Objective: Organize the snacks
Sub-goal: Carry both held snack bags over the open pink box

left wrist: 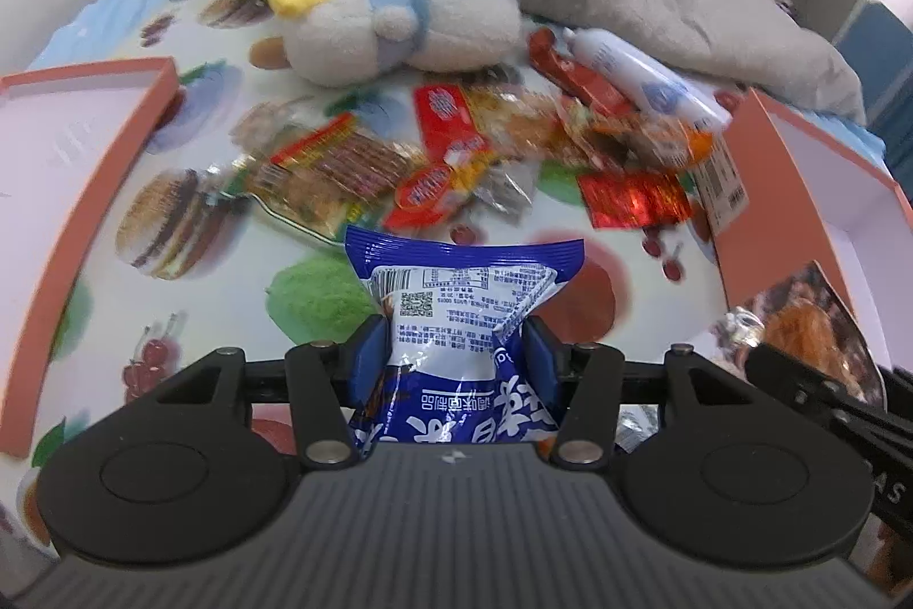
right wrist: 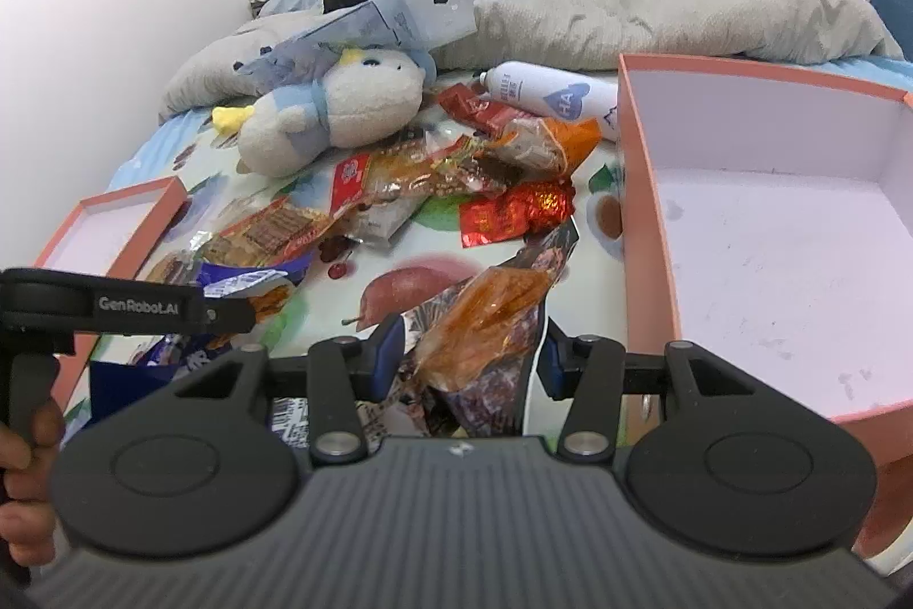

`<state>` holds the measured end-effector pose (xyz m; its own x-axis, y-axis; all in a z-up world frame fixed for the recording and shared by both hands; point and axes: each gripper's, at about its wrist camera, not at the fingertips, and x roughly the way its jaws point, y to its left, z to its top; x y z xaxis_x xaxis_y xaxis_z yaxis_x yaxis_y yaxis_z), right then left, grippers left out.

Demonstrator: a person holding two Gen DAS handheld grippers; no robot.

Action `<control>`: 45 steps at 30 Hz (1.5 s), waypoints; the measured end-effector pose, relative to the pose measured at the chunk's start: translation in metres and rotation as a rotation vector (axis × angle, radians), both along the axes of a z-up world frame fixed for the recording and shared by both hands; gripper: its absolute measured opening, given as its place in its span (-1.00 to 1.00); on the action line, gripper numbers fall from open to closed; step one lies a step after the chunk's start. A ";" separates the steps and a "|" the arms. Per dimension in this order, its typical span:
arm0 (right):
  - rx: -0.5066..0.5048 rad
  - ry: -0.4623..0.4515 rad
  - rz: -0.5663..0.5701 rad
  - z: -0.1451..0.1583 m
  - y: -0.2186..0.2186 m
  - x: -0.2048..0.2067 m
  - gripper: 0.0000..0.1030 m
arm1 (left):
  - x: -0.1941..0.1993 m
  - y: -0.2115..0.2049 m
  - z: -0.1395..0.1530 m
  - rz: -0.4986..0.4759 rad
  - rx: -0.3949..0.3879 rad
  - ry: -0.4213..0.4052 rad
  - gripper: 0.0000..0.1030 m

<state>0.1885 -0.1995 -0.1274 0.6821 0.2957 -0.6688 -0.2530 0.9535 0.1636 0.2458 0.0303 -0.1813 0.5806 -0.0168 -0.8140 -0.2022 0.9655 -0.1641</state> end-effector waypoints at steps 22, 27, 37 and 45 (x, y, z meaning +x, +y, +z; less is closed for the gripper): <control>0.009 -0.205 -0.009 0.096 -0.046 0.019 -0.03 | 0.024 -0.046 0.118 -0.087 -0.024 -0.216 0.13; 0.014 -0.243 -0.034 0.113 -0.066 0.023 -0.03 | 0.032 -0.064 0.134 -0.117 -0.058 -0.242 0.13; -0.034 -0.293 -0.100 0.130 -0.111 0.032 -0.02 | 0.054 -0.118 0.149 -0.209 -0.093 -0.259 0.13; -0.063 -0.230 -0.160 0.106 -0.159 0.050 -0.02 | 0.092 -0.188 0.121 -0.355 -0.105 -0.160 0.13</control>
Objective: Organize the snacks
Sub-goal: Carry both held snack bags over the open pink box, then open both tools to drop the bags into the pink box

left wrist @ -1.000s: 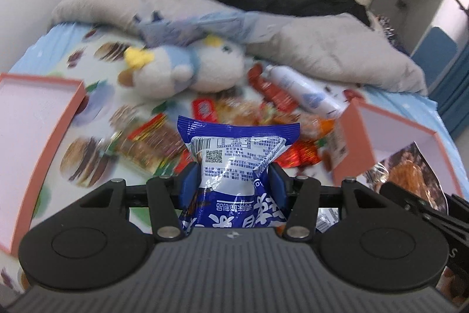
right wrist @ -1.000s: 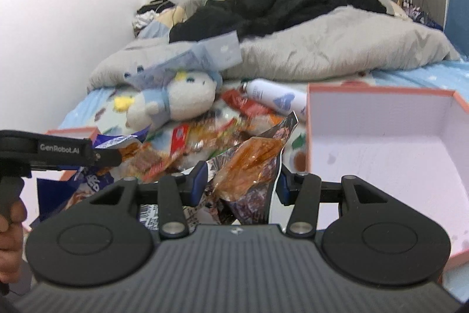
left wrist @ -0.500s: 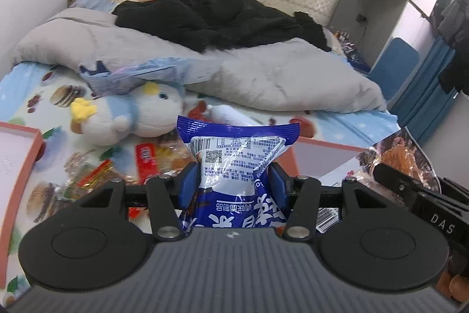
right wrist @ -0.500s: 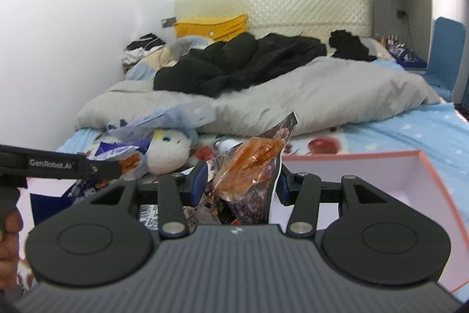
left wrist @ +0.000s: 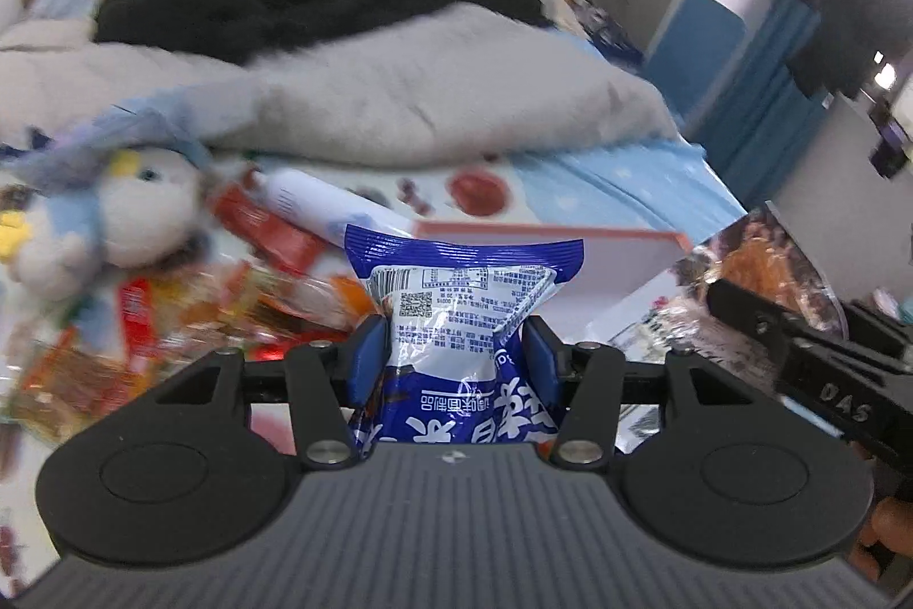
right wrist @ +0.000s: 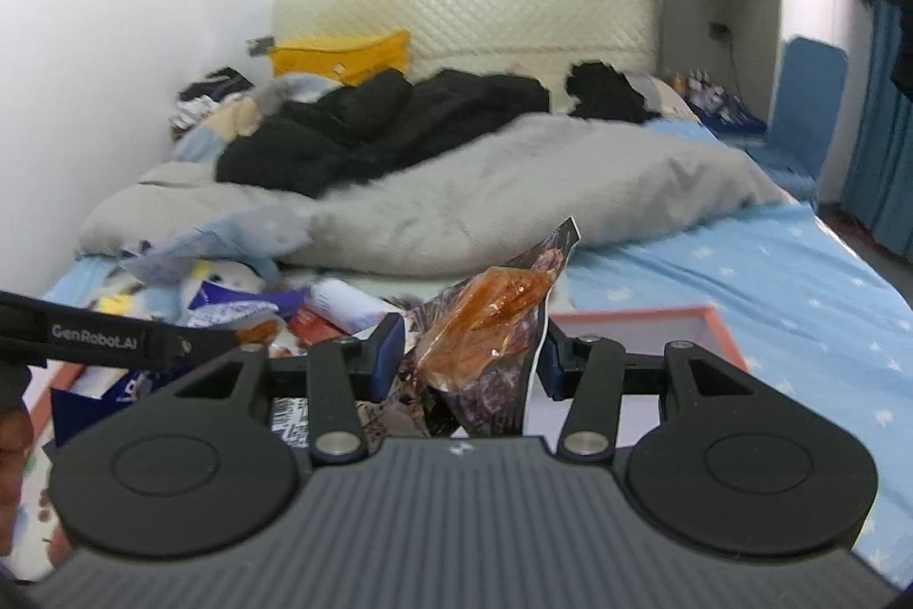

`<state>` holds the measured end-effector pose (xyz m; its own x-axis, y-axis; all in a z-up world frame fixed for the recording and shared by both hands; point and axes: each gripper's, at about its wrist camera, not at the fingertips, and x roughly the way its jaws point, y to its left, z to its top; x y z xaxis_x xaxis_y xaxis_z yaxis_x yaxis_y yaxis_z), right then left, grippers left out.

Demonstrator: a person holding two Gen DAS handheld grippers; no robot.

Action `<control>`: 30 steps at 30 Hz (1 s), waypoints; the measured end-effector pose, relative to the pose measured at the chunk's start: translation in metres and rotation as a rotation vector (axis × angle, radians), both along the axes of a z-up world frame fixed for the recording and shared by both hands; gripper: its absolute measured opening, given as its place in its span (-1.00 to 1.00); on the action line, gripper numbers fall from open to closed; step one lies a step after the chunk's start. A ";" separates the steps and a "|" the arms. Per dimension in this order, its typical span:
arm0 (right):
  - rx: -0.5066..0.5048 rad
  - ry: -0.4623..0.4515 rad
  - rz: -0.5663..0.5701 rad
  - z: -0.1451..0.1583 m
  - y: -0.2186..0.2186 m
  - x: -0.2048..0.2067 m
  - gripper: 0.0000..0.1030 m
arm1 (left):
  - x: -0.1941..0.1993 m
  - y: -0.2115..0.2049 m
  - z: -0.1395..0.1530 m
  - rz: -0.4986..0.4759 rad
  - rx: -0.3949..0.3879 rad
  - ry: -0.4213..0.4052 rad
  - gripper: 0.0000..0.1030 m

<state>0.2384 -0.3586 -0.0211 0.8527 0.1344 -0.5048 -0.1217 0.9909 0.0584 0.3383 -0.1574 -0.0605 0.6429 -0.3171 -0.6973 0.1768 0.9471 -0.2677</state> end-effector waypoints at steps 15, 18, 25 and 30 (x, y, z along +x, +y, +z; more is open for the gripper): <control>-0.074 0.236 -0.081 -0.084 -0.053 0.032 -0.01 | 0.045 -0.082 -0.046 -0.097 0.075 0.115 0.13; -0.065 0.258 -0.080 -0.092 -0.055 0.033 -0.05 | 0.052 -0.091 -0.056 -0.106 0.082 0.141 0.13; -0.038 0.258 -0.078 -0.094 -0.056 0.031 0.57 | 0.048 -0.095 -0.063 -0.118 0.114 0.133 0.66; -0.056 0.224 -0.088 -0.086 -0.055 0.028 0.62 | 0.043 -0.080 -0.052 -0.099 0.060 0.120 0.68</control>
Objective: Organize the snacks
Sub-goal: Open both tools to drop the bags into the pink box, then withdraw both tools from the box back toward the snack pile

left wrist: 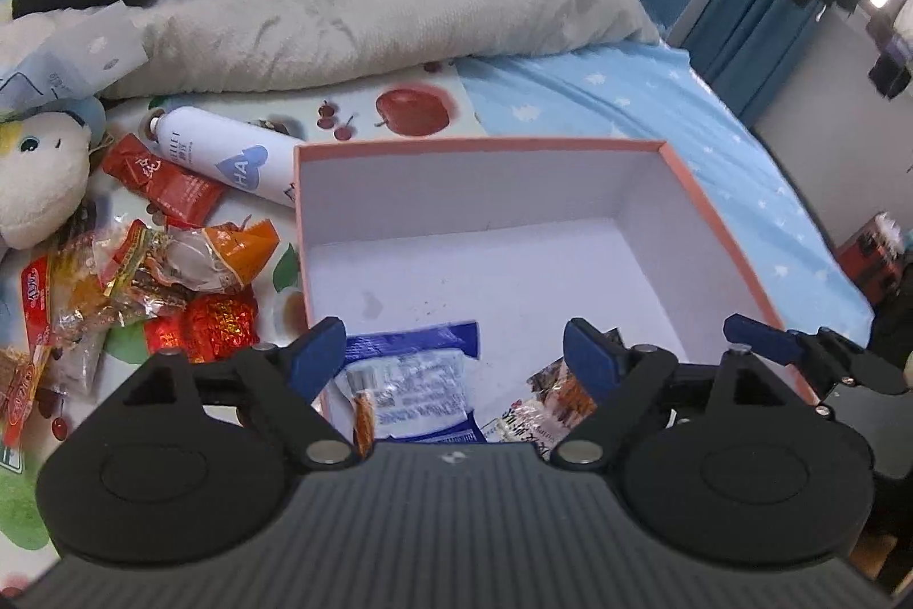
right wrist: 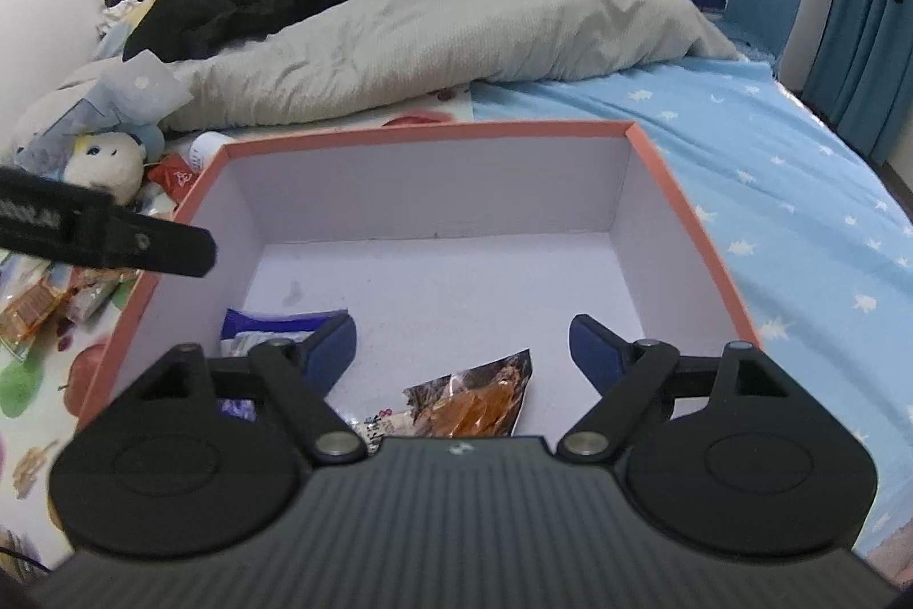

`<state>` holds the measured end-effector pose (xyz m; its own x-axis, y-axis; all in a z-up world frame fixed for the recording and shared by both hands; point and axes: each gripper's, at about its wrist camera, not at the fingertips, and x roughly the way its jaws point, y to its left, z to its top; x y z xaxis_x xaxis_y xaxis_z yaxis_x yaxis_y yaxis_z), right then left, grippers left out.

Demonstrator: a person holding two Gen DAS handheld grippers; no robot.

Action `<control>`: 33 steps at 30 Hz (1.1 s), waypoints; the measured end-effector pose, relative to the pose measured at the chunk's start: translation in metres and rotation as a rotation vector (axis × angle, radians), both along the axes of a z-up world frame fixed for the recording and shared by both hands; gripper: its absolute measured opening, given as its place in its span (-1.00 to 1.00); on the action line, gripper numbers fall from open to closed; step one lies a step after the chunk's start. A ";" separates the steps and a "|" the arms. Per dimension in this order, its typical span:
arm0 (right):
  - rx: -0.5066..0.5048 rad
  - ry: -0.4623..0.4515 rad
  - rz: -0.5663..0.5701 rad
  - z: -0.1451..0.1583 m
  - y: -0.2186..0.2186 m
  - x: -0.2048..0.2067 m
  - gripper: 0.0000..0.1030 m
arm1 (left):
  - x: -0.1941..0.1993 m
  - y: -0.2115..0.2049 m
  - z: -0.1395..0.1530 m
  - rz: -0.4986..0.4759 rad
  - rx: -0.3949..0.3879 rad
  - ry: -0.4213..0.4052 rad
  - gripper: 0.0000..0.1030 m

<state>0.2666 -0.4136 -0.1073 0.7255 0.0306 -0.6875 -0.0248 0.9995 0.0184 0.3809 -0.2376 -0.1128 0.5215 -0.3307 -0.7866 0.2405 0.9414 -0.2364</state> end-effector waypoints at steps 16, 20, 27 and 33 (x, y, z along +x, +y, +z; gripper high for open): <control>0.101 -0.195 0.056 0.062 0.024 -0.027 0.62 | -0.048 0.057 0.062 0.054 0.006 -0.206 0.68; 0.111 -0.234 0.093 0.075 0.039 -0.036 0.62 | -0.063 0.077 0.072 0.079 0.002 -0.236 0.68; 0.121 -0.302 0.160 0.102 0.066 -0.047 0.62 | -0.084 0.106 0.085 0.122 0.006 -0.285 0.68; 0.156 -0.337 0.195 0.106 0.085 -0.058 0.62 | -0.103 0.124 0.083 0.123 0.012 -0.312 0.68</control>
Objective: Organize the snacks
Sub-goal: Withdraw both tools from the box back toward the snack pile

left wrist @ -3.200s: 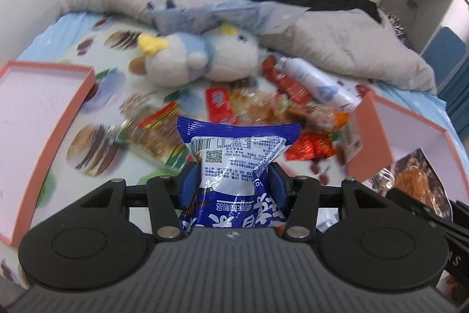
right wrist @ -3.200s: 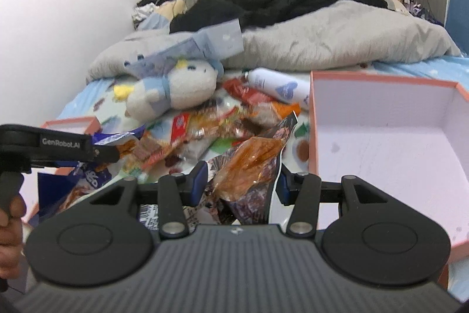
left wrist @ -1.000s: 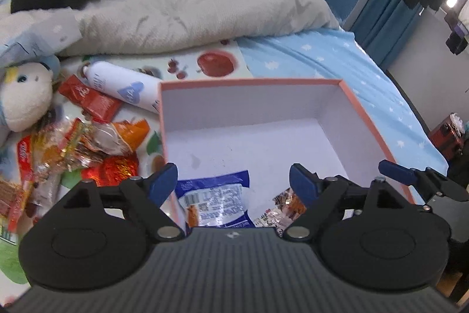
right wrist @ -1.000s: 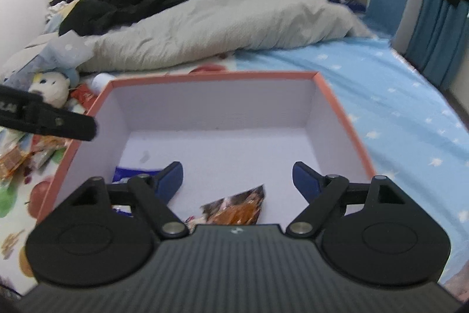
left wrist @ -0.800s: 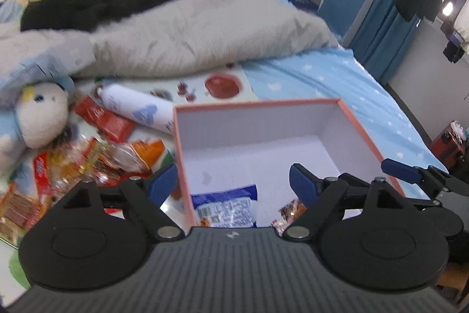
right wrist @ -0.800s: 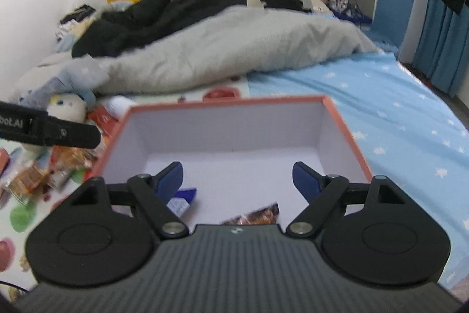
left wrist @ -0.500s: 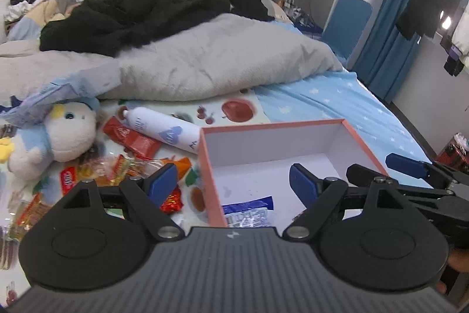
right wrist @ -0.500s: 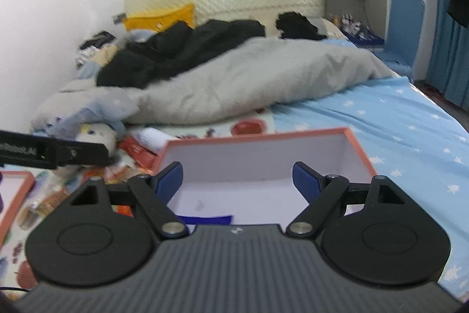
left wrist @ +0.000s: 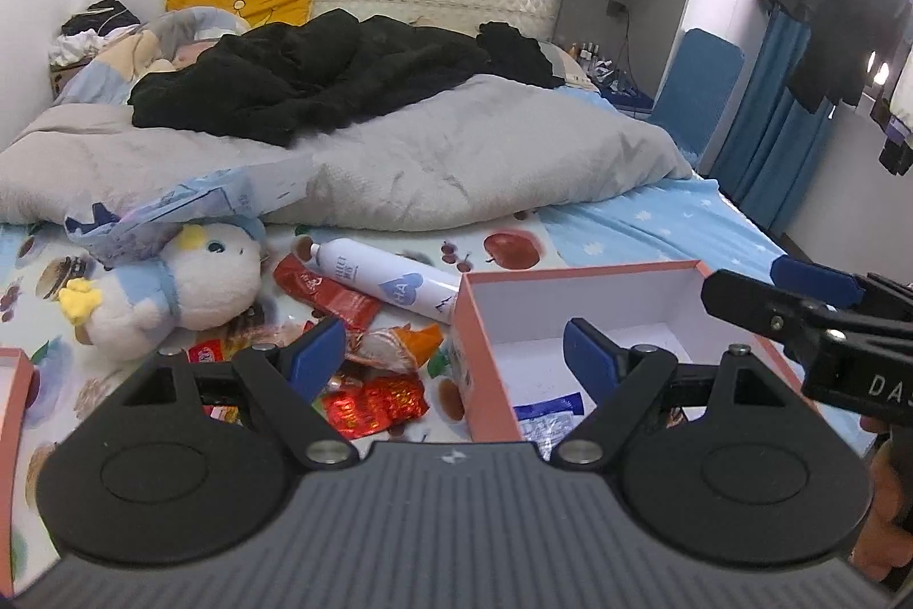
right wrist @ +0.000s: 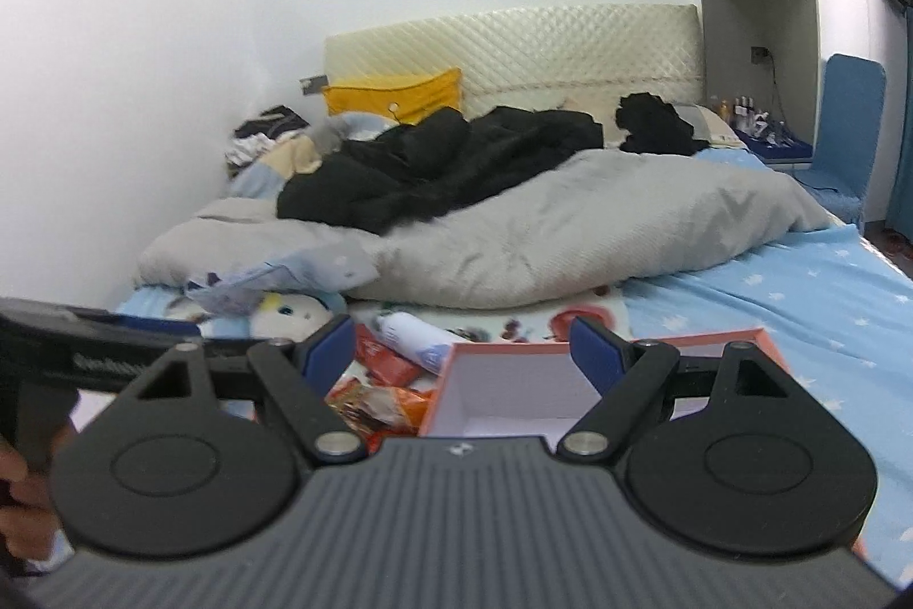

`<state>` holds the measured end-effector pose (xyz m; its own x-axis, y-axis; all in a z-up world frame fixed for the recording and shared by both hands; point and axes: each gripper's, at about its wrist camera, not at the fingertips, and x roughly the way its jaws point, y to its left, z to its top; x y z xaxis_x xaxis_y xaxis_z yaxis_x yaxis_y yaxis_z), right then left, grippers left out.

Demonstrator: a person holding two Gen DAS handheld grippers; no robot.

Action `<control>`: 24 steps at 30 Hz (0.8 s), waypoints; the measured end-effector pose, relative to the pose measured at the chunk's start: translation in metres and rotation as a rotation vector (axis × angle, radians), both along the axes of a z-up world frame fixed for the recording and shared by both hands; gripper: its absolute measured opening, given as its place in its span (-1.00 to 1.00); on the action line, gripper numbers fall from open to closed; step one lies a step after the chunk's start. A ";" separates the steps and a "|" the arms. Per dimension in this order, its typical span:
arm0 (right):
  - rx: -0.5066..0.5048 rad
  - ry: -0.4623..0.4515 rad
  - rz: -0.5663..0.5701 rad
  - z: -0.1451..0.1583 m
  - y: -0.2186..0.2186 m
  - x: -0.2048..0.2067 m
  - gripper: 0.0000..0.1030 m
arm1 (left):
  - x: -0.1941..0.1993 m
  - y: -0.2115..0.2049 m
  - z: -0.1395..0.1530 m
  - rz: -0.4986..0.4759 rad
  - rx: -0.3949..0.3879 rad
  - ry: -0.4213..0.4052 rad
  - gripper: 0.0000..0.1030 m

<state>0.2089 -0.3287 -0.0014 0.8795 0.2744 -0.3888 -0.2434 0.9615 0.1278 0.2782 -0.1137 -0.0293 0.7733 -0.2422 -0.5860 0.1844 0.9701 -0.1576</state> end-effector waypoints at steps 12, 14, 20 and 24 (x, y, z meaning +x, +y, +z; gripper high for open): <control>0.052 0.031 0.066 -0.026 0.042 -0.029 0.62 | -0.036 0.042 -0.018 0.065 -0.044 0.011 0.68; 0.045 0.035 0.070 -0.029 0.049 -0.034 0.62 | -0.043 0.052 -0.022 0.086 -0.050 0.014 0.68; 0.036 0.047 0.093 -0.040 0.068 -0.051 0.62 | -0.059 0.082 -0.033 0.143 -0.041 0.021 0.68; 0.014 0.046 0.118 -0.046 0.083 -0.063 0.62 | -0.072 0.100 -0.040 0.174 -0.036 0.026 0.68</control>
<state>0.1455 -0.2461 -0.0471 0.8220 0.3808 -0.4236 -0.3486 0.9244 0.1546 0.2060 -0.0138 -0.0695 0.7901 -0.1276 -0.5996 0.0099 0.9806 -0.1955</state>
